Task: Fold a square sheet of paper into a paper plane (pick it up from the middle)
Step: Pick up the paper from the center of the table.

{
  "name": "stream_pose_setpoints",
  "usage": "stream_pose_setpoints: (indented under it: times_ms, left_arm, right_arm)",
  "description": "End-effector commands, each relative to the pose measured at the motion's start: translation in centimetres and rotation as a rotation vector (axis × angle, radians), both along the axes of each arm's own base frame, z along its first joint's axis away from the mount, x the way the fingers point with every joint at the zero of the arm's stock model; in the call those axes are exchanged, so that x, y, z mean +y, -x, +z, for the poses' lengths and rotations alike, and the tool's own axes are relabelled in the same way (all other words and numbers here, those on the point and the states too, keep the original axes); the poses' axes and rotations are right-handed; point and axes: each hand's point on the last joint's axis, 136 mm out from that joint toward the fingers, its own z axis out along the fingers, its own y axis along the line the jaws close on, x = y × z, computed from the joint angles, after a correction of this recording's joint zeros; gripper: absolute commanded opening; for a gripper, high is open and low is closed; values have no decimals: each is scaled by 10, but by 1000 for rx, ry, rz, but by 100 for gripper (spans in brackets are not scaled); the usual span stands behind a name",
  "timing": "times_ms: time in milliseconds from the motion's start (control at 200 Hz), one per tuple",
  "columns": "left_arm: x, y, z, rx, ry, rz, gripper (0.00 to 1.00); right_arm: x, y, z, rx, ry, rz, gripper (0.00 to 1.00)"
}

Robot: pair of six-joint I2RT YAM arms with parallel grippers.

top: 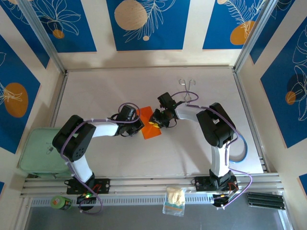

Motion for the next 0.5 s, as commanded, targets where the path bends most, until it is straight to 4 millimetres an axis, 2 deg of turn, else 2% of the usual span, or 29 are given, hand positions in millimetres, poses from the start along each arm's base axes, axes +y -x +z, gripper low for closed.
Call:
stream_pose_setpoints:
  times_ms: [0, 220, 495]
  left_arm:
    - [18, 14, -19, 67, -63, 37, 8]
    - [18, 15, -21, 66, -64, 38, 6]
    - [19, 15, -22, 68, -58, 44, 5]
  right_arm:
    - [-8, 6, -2, 3, 60, 3, 28]
    - [-8, 4, -1, -8, 84, 6, 27]
    - [13, 8, 1, -2, 34, 76, 27]
